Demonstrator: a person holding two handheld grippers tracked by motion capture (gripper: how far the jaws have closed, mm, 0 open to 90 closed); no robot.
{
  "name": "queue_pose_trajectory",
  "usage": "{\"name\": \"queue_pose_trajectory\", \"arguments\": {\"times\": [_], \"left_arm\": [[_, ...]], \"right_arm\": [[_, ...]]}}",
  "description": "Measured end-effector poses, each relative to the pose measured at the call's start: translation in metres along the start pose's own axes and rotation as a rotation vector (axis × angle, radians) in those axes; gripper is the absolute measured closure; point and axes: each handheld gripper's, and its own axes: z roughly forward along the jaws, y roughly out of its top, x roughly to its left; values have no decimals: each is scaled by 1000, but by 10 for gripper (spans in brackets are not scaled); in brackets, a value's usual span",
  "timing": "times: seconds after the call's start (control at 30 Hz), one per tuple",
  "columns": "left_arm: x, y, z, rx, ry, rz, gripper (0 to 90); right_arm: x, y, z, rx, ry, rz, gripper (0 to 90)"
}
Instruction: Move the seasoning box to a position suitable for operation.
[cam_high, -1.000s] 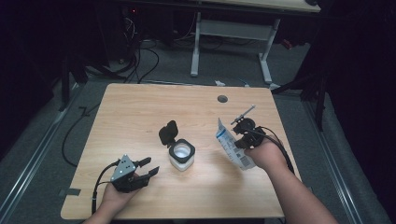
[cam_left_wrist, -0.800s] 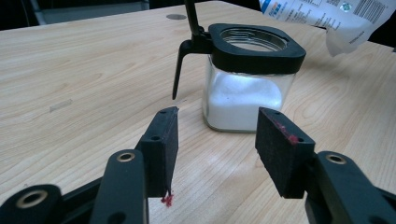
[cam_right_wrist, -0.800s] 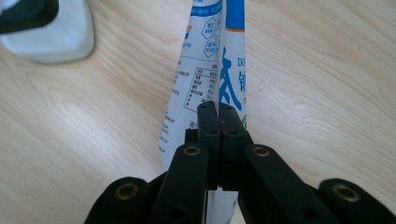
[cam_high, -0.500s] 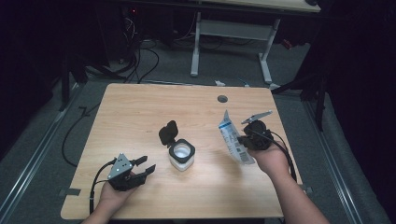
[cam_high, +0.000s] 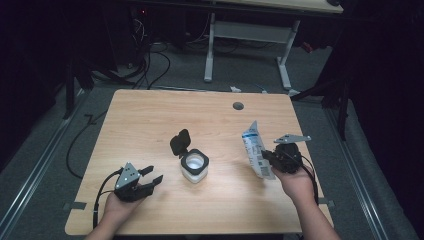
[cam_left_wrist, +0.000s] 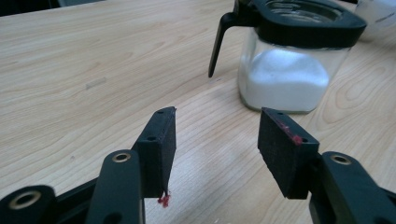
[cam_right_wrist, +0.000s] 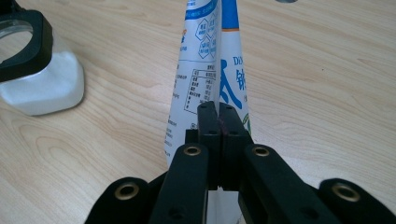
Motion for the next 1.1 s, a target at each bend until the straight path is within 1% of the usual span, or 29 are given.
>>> {"name": "queue_pose_trajectory", "arguments": {"times": [0.1,0.2,0.3,0.37,0.43,0.53,0.63,0.67,0.73,0.8,0.9,1.03,1.1], "left_arm": [[0,0,-1,-6,8,4,469],[-2,-1,-1,-4,20,24,466],[-4,-1,-1,1,16,27,466],[-5,-1,-1,2,15,34,466],[-7,0,-1,-2,22,42,466],[-7,2,0,-12,22,27,466],[-10,4,0,-15,31,41,464],[-10,4,0,-14,33,48,464],[-10,3,0,-8,39,53,463],[-9,3,0,-7,41,45,463],[-9,4,0,-13,44,36,464],[-9,4,0,-8,50,37,464],[-8,4,0,-5,45,28,464]], "right_arm": [[-3,-7,-1,-38,6,14,900],[-6,-13,-2,-82,12,23,900],[-9,-19,-2,-127,27,47,900],[-11,-23,-2,-161,35,47,900],[-12,-27,-1,-185,41,58,900],[-14,-32,2,-216,43,65,900],[-16,-37,4,-262,42,65,900],[-15,-38,4,-272,42,69,900],[-15,-39,6,-293,34,64,900],[-15,-41,8,-310,25,54,900],[-14,-43,11,-329,24,50,900],[-12,-44,17,-350,31,44,900],[-11,-45,20,-359,34,39,900]]}}
